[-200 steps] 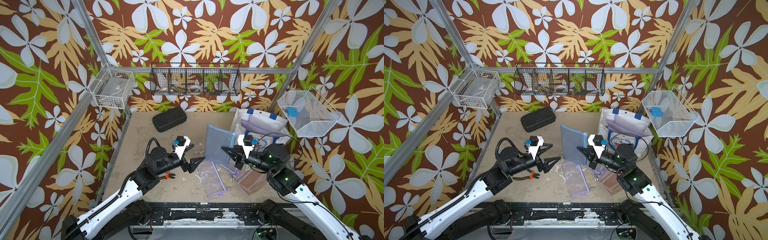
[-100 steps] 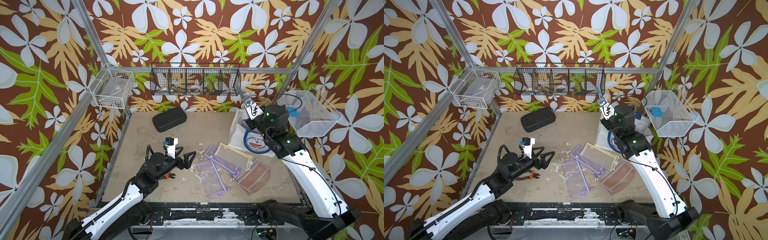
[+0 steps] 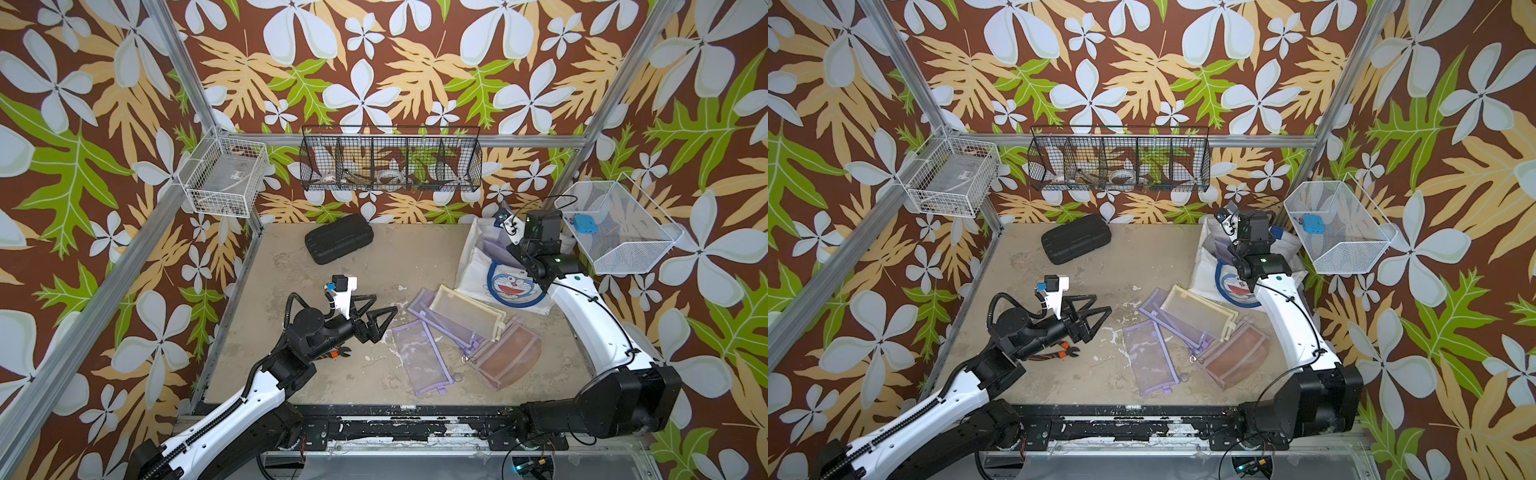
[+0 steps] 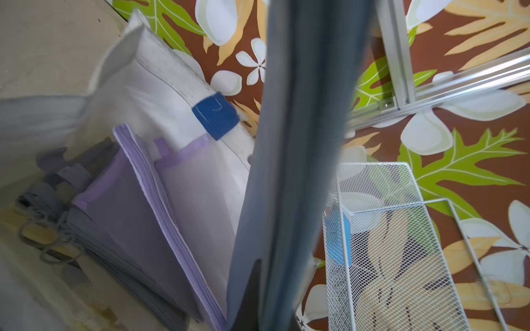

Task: Put the pencil pouch into the canvas bag
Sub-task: Place the pencil case in the canvas bag.

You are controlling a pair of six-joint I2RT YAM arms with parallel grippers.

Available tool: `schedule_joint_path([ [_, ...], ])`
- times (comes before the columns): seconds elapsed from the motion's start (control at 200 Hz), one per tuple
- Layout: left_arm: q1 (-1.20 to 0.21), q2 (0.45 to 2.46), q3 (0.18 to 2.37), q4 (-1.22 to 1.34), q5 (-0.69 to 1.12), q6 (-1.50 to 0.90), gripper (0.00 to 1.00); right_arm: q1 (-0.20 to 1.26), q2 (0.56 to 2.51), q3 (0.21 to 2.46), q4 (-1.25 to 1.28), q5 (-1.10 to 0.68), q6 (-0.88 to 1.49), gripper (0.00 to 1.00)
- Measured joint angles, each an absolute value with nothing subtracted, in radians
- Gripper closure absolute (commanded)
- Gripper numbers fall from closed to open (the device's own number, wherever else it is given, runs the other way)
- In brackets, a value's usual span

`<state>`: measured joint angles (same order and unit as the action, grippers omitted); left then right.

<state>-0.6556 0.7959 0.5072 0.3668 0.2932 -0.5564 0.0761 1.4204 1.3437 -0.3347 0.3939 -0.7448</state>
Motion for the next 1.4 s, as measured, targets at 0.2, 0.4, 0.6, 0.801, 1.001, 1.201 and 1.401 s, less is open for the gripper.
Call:
schedule_joint_path([
  [0.2,-0.656,0.793,0.496,0.371,0.297,-0.569,0.02,0.072,1.460,1.326,-0.322,0.398,-0.744,0.82],
  [0.4,-0.656,0.803,0.494,0.378,0.301,-0.571,0.03,0.070,1.439,1.287,-0.304,0.391,-0.741,0.74],
  [0.6,-0.656,0.806,0.486,0.385,0.316,-0.574,0.03,0.070,1.432,1.294,-0.300,0.389,-0.740,0.63],
  [0.801,-0.656,0.805,0.477,0.393,0.319,-0.577,0.03,0.067,1.402,1.284,-0.300,0.389,-0.742,0.81],
  [1.001,-0.656,0.814,0.468,0.405,0.324,-0.590,0.04,0.061,1.353,1.245,-0.299,0.363,-0.747,1.00],
  [1.201,-0.655,0.821,0.464,0.411,0.331,-0.600,0.04,0.062,1.330,1.223,-0.301,0.299,-0.768,0.98],
  [1.401,-0.656,0.821,0.464,0.423,0.341,-0.600,0.04,0.062,1.329,1.217,-0.322,0.226,-0.790,0.63],
])
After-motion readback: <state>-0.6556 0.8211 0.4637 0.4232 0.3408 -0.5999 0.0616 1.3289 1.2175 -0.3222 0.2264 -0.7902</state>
